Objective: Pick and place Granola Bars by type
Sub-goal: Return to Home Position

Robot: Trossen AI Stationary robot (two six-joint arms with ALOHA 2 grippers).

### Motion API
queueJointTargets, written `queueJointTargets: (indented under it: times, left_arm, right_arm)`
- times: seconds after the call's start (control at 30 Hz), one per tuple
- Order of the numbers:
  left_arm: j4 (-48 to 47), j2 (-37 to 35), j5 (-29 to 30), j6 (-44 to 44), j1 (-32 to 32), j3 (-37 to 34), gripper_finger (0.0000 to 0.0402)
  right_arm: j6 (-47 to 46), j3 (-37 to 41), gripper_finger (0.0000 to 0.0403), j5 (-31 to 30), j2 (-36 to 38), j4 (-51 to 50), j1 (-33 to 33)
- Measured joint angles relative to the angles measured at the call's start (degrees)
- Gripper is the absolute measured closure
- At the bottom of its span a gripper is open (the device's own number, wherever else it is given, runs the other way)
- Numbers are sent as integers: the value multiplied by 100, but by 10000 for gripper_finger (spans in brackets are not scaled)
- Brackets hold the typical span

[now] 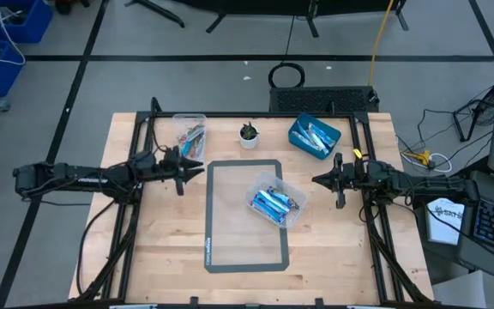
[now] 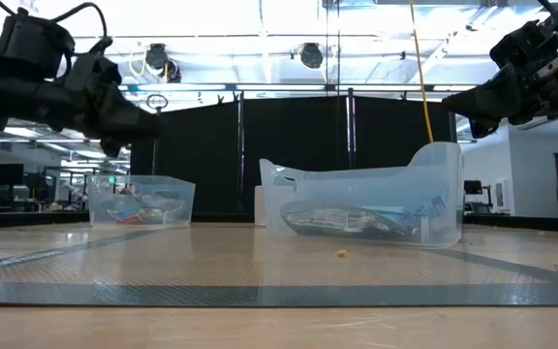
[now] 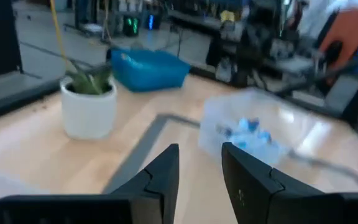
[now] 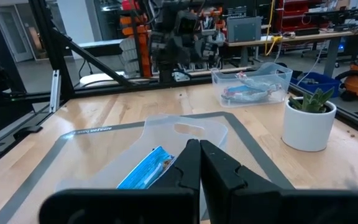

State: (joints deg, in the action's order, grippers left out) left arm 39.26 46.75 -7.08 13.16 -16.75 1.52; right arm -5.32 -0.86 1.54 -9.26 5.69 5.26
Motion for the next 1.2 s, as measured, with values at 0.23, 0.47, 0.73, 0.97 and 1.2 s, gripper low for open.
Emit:
queueJointTargets:
  times: [0.23,0.47,0.73,0.97,1.2]
  left_arm:
    - [-246,-24,105,-521,431,-2,277]
    - [-794,-498,-89,-775,494,-2,277]
    - [-1809,-1380,-44,-822,491,-2,277]
    - [-2674,-2050,-37,-915,489,-2,277]
    - [-3437,-2564,465,-851,489,-2,277]
  right_arm:
    - [0,0,403,-2,0,2,0]
    - [0,1,403,-1,0,2,0]
    - [0,1,403,0,0,2,0]
    - [0,2,403,0,0,2,0]
    - [0,2,403,0,0,2,0]
